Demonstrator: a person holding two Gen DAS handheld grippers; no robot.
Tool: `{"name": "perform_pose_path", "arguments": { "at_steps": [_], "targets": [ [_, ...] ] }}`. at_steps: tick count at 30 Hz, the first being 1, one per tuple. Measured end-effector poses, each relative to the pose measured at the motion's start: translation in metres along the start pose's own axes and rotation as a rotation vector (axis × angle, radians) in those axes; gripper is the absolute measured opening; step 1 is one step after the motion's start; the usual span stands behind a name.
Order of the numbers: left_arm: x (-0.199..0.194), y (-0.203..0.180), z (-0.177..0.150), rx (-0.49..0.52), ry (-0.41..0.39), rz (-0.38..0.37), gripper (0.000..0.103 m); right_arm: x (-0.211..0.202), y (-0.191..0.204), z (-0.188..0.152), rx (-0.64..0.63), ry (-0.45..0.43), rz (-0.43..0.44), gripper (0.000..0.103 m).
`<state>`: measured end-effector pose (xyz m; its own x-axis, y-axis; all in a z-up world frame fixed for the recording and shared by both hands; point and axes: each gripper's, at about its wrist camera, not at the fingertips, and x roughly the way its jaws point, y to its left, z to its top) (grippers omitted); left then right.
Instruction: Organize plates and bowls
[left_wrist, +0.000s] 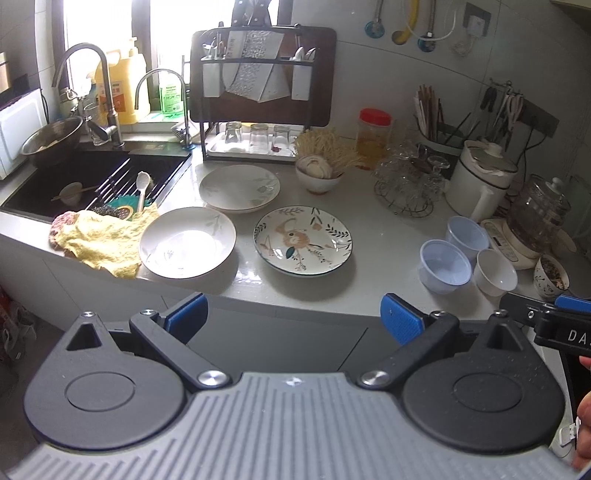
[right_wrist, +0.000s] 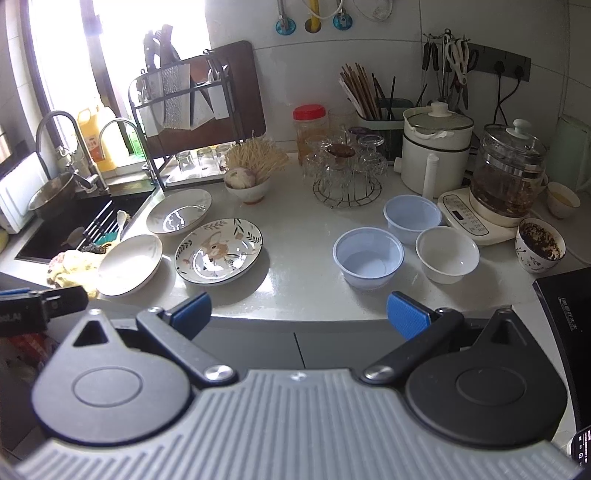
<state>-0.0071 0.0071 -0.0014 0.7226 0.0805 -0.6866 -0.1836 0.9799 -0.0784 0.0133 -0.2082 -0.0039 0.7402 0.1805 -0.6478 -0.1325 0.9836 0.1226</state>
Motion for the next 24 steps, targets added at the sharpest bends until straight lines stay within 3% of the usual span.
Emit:
{"name": "perform_pose_path", "arguments": {
  "at_steps": [10,16,24],
  "targets": [
    [0.016,0.016,0.004,0.019,0.042,0.015,0.101,0.016,0.008,-0.002,0.019,0.009,0.017,0.103],
    [0.029,0.026,0.011,0.055,0.028,-0.010,0.101,0.025,0.021,0.001,0.026,-0.003,0.039,0.103],
    [0.058,0.061,0.050,0.090,0.034,-0.004,0.101,0.050,0.055,0.021,0.066,-0.025,0.032,0.103]
  ]
}}
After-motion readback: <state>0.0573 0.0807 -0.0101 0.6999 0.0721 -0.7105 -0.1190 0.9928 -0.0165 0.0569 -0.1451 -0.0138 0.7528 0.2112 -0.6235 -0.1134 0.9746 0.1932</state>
